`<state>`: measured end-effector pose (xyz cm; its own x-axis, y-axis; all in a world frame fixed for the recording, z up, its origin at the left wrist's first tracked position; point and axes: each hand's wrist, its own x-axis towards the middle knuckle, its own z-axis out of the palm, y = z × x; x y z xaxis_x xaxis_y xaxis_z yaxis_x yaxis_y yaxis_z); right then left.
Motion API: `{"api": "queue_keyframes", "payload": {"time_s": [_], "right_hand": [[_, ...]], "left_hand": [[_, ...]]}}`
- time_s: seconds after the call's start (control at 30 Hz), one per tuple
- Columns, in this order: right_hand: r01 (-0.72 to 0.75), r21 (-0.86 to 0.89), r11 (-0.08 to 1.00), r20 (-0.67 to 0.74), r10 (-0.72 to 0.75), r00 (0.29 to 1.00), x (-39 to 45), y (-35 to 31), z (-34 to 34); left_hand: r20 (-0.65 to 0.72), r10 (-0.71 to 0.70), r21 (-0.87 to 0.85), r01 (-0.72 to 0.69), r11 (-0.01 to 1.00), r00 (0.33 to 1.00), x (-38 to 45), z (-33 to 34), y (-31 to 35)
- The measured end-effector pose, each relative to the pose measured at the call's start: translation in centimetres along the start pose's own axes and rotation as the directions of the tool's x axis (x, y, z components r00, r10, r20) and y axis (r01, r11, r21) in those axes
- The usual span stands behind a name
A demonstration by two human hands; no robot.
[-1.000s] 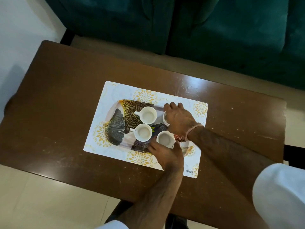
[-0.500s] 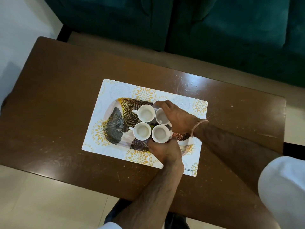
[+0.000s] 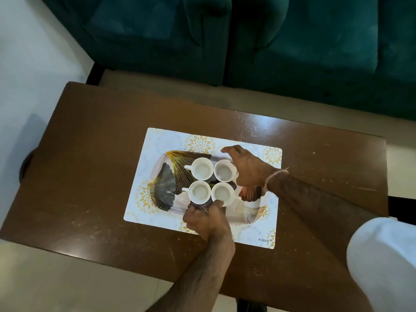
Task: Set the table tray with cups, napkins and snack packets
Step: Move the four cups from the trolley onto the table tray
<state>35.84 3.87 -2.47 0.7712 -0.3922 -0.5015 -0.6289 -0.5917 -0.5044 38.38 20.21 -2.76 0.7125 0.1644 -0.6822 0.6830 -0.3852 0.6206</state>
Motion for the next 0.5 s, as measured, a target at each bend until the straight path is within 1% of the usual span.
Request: {"api": "queue_keyframes", "payload": {"time_s": [0.07,0.1,0.17,0.23,0.3,0.37,0.4,0.5], "right_hand": [[-0.042,0.009,0.999,-0.016,0.042,0.999,-0.5,-0.3,-0.8],[-0.062,0.011,0.998,-0.022,0.063,0.998,-0.7,-0.5,-1.1],[-0.095,0.003,0.995,-0.046,0.095,0.994,-1.3,-0.9,-1.8],[-0.118,0.001,0.993,-0.091,0.117,0.989,-2.1,-1.4,-2.7],[-0.136,0.009,0.991,-0.137,0.136,0.981,-2.9,-2.0,-3.6],[-0.157,0.013,0.987,-0.171,0.157,0.973,-3.8,-3.1,-5.3],[-0.166,0.013,0.986,-0.188,0.165,0.968,-4.3,-3.8,-6.4],[-0.175,0.021,0.984,-0.284,0.174,0.943,-5.8,-6.1,-10.1]], "left_hand": [[-0.014,0.103,0.11,-0.101,0.989,0.995,0.5,-1.1,0.9],[-0.013,0.179,0.168,-0.174,0.97,0.984,0.8,-1.6,1.3],[0.049,0.35,0.274,-0.349,0.896,0.936,1.3,-2.5,2.6],[0.164,0.49,0.32,-0.516,0.795,0.856,1.7,-3.2,4.2],[0.279,0.579,0.364,-0.643,0.674,0.766,1.9,-3.8,6.2],[0.406,0.615,0.401,-0.736,0.545,0.676,1.4,-4.3,9.0],[0.465,0.617,0.397,-0.772,0.496,0.635,1.0,-4.3,10.7],[0.61,0.624,0.308,-0.872,0.381,0.489,-0.8,-4.2,16.2]]}}
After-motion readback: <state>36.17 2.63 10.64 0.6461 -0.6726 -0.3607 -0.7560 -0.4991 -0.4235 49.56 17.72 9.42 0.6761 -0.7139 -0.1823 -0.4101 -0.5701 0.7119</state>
